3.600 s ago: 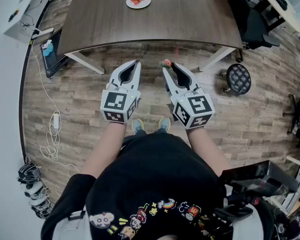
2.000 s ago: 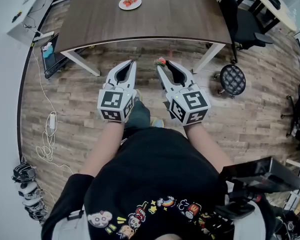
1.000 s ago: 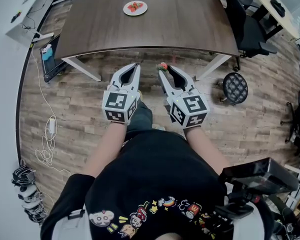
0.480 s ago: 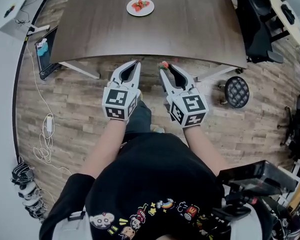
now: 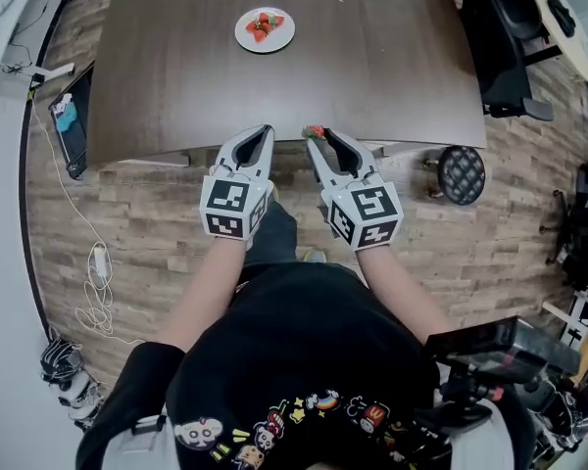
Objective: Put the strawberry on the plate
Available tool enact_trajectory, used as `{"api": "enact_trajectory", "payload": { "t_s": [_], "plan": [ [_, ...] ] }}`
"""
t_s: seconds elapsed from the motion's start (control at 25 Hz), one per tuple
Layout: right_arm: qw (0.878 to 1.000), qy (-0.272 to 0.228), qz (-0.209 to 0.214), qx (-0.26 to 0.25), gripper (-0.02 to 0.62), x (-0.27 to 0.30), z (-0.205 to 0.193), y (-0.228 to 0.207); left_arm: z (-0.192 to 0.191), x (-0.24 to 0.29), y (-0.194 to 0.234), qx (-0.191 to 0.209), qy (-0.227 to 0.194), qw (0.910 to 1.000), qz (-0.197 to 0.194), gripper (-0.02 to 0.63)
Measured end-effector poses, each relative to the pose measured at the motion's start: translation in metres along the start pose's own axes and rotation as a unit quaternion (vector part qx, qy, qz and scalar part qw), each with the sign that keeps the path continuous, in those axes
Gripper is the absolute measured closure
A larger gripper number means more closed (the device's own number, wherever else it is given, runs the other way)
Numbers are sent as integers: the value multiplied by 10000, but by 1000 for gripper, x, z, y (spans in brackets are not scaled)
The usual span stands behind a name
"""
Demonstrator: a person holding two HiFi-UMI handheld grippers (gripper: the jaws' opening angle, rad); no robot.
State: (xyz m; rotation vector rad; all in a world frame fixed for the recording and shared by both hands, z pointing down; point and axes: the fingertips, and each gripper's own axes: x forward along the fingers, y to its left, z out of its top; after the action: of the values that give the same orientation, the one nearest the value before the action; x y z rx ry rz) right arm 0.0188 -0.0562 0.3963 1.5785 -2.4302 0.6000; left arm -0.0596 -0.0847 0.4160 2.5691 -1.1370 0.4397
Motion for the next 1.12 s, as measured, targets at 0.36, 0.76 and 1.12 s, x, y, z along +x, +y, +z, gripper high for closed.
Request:
{"api": "enact_trajectory", "payload": {
  "t_s": [0.36,0.76,1.12],
  "plan": [
    [9989,109,-410,217,477,85,30,-22,29,71,73,5,162,9990,-420,617],
    [9983,305,-446,199,477,148,35,-31,27,108,132,-186,375,9987,-284,617],
    [9989,449,-96,-20,477,184,41,-55,26,132,140,-378,502,9980,64,617]
  ]
}}
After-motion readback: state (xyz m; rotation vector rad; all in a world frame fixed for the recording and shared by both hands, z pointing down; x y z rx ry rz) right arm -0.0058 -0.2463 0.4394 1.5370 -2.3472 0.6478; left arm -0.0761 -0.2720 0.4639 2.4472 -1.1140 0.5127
